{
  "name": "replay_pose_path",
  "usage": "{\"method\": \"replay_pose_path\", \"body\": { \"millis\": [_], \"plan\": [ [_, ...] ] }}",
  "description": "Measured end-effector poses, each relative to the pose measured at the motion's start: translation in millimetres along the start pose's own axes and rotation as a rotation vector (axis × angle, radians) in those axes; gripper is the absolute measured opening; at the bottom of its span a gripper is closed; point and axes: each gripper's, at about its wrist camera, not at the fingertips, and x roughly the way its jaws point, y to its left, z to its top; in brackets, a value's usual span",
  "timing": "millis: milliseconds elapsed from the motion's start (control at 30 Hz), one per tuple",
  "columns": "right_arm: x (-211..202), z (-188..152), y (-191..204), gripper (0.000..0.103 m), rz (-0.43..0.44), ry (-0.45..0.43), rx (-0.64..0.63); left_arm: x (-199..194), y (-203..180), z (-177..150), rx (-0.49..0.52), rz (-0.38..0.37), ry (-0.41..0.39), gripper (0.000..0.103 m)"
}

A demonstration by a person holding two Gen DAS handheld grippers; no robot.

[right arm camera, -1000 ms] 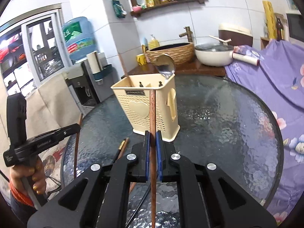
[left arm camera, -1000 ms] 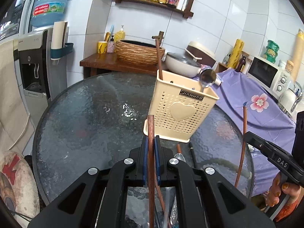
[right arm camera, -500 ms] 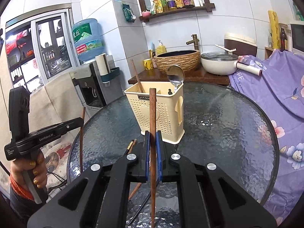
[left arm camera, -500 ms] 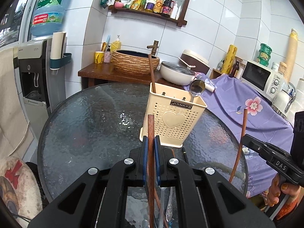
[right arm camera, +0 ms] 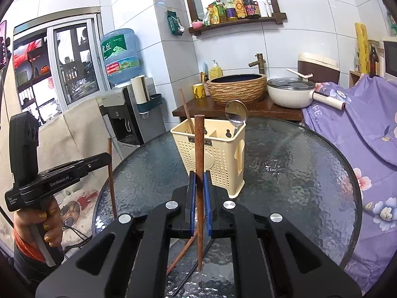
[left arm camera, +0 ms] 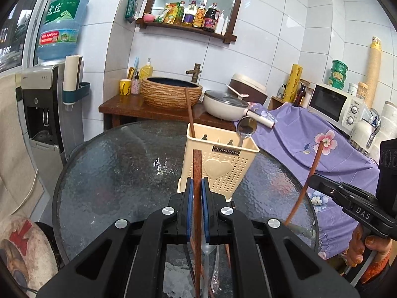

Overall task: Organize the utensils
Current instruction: 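Lift the chopstick with the right tool while the left tool carries its chopstick toward the holder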

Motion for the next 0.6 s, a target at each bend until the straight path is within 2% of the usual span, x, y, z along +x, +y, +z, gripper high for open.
{"method": "replay_pose_path", "body": {
  "millis": [600],
  "plan": [
    [-4,29,13,0.007,0.046,-0.028,-0.045,-14,-13,25,0.041,-0.025,-0.065,0.006]
  ]
}}
